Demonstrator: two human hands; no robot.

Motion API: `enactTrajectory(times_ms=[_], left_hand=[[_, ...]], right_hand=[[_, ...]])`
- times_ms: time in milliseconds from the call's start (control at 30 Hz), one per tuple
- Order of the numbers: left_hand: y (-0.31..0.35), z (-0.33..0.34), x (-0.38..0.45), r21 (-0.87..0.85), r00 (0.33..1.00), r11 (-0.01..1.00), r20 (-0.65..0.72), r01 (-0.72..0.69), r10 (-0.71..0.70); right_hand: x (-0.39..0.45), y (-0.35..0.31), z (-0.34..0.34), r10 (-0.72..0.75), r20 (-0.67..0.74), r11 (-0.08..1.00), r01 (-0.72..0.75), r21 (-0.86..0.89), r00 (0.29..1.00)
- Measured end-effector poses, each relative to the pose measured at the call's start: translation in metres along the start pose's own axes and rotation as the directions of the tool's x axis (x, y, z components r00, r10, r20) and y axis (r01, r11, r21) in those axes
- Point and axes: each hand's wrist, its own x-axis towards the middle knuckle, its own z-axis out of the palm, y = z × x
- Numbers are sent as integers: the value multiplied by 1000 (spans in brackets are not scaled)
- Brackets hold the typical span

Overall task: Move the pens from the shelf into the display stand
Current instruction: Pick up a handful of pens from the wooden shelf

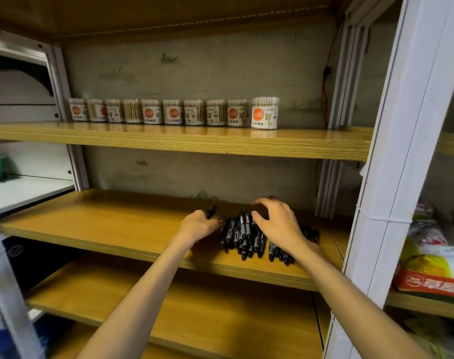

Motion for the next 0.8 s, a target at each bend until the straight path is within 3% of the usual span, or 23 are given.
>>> enactTrajectory(times_ms=[333,533,667,733,800], left_hand=[[-2,7,-2,303,982,953,-187,24,35],[-6,6,1,286,961,957,-275,43,38],[-12,2,5,107,941,994,-335,-1,37],[-13,2,8,-145,927,983,-372,-115,54],[-13,2,9,-409,898,873,-434,-265,69]], right_hand=[[-2,4,-2,8,-5,1000,-8,-29,1000],[-2,4,-2,5,-11,999,-6,-40,1000],[-1,4,-3,3,-7,999,-3,-40,1000],[-1,4,-3,3,-9,999,-4,-38,1000],[-1,4,-3,6,-13,999,-7,-39,1000]])
